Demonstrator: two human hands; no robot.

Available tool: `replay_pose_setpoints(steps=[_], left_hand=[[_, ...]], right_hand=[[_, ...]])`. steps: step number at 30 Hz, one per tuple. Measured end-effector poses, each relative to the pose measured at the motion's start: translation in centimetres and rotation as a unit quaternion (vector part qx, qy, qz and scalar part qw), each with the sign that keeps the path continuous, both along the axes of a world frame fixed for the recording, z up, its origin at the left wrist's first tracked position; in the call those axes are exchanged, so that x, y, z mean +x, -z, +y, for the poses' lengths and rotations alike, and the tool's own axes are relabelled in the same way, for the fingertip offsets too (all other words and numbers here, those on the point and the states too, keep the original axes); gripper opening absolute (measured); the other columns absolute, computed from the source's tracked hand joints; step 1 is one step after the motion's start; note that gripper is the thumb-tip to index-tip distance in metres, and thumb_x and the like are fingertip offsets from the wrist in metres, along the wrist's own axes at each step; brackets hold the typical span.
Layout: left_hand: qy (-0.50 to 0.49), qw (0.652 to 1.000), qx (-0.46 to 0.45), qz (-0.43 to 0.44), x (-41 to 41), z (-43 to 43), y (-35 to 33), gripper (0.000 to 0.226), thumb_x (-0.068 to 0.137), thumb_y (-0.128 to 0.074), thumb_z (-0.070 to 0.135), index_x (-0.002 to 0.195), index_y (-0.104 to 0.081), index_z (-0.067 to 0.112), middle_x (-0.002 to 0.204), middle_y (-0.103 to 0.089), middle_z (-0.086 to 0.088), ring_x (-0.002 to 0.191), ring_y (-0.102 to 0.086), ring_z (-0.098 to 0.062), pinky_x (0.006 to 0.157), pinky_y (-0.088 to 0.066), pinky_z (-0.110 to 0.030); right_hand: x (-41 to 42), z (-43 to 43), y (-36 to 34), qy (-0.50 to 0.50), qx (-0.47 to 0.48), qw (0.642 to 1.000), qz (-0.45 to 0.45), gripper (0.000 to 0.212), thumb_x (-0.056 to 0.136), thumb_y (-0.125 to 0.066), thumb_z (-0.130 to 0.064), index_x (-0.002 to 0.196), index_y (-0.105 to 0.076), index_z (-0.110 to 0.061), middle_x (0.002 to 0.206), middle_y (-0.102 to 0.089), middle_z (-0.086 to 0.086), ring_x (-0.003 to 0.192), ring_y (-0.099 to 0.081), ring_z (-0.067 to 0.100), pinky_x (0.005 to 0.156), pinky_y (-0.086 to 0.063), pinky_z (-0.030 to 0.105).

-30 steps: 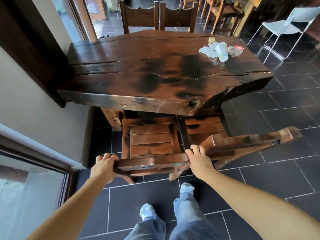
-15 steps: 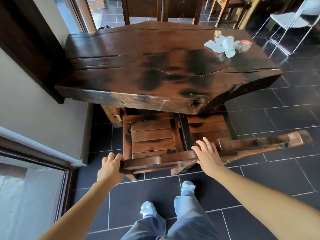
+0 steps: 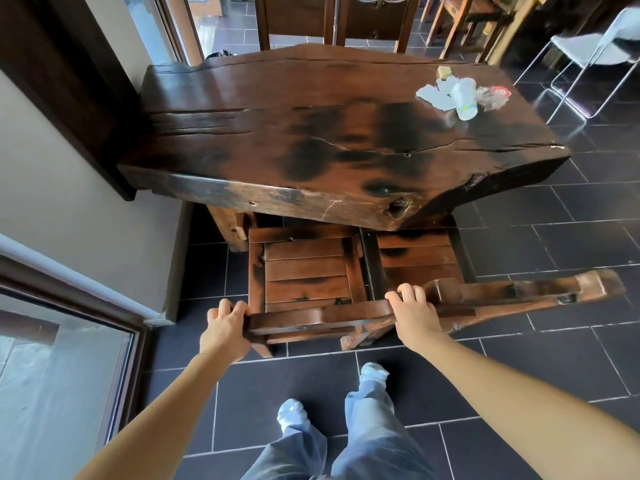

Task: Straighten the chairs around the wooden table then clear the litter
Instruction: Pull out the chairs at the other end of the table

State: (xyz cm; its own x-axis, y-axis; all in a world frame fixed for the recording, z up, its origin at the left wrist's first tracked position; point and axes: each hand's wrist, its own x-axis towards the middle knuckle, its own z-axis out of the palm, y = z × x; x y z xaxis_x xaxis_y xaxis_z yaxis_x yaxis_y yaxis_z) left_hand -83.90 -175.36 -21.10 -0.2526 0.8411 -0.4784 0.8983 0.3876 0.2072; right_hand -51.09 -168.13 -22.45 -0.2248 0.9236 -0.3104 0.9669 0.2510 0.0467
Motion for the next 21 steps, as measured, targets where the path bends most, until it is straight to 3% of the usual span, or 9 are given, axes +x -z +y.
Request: replay_pose_setpoints(steps=[5, 10, 13, 16, 19, 21], left_hand=[[0.005, 1.000, 0.006, 0.000, -0.1, -0.5, 0.3, 0.048, 0.080, -0.062, 0.010, 0.122, -0.043, 0.025, 0.122, -0.036, -0.002, 0.115, -0.034, -0.025, 0.071, -0.049, -0.035], [0.010, 0.999, -0.030, -0.009, -0.9, 0.4, -0.3, 0.042, 0.081, -0.059, 0.017, 0.120, -0.049, 0.027, 0.120, -0.042, -0.001, 0.116, -0.037, -0.025, 0.082, -0.047, -0.038], [-0.018, 0.999, -0.033, 0.008, -0.2, 1.3, -0.6, 0.032, 0.086, -0.053, 0.021, 0.117, -0.054, 0.026, 0.122, -0.046, -0.003, 0.119, -0.040, -0.026, 0.089, -0.041, -0.038], [-0.018, 0.995, -0.069, 0.073, 0.9, 1.0, -0.6, 0.035, 0.084, -0.053, 0.030, 0.119, -0.053, 0.028, 0.125, -0.046, -0.004, 0.122, -0.041, -0.027, 0.102, -0.032, -0.042], [-0.058, 0.994, -0.067, 0.063, 2.5, 1.5, -0.7, 0.040, 0.083, -0.053, 0.035, 0.123, -0.049, 0.030, 0.133, -0.043, -0.005, 0.130, -0.036, -0.027, 0.110, -0.021, -0.050], [-0.077, 0.996, -0.032, 0.010, 4.9, 3.2, -1.2, 0.045, 0.081, -0.053, 0.039, 0.124, -0.049, 0.026, 0.133, -0.044, -0.006, 0.127, -0.040, -0.029, 0.108, -0.028, -0.049]], right_hand=[[-0.5, -0.4, 0.0, 0.034, 0.003, 0.999, 0.013, 0.051, 0.088, -0.060, -0.022, 0.136, -0.041, -0.021, 0.141, -0.036, 0.008, 0.132, -0.030, 0.027, 0.096, -0.046, 0.038], [0.0, 0.6, -1.2, 0.061, -0.028, 0.994, 0.089, 0.039, 0.093, -0.053, -0.027, 0.131, -0.047, -0.022, 0.133, -0.048, 0.003, 0.125, -0.040, 0.023, 0.090, -0.047, 0.039], [0.6, 1.1, -1.9, 0.091, -0.011, 0.987, 0.132, 0.032, 0.095, -0.045, -0.028, 0.126, -0.054, -0.024, 0.127, -0.059, -0.002, 0.121, -0.049, 0.020, 0.104, -0.033, 0.046], [0.6, -0.4, -1.2, 0.124, 0.021, 0.970, 0.209, 0.031, 0.096, -0.042, -0.026, 0.122, -0.058, -0.025, 0.132, -0.058, -0.003, 0.131, -0.043, 0.016, 0.113, -0.020, 0.051], [2.3, -3.1, 0.7, 0.018, 0.062, 0.965, 0.254, 0.033, 0.093, -0.048, -0.020, 0.124, -0.059, -0.022, 0.150, -0.040, -0.003, 0.144, -0.024, 0.015, 0.113, -0.028, 0.048], [5.0, -4.7, 1.6, -0.102, 0.060, 0.958, 0.261, 0.036, 0.085, -0.054, -0.016, 0.120, -0.058, -0.023, 0.155, -0.030, -0.002, 0.146, -0.020, 0.016, 0.110, -0.033, 0.039]])
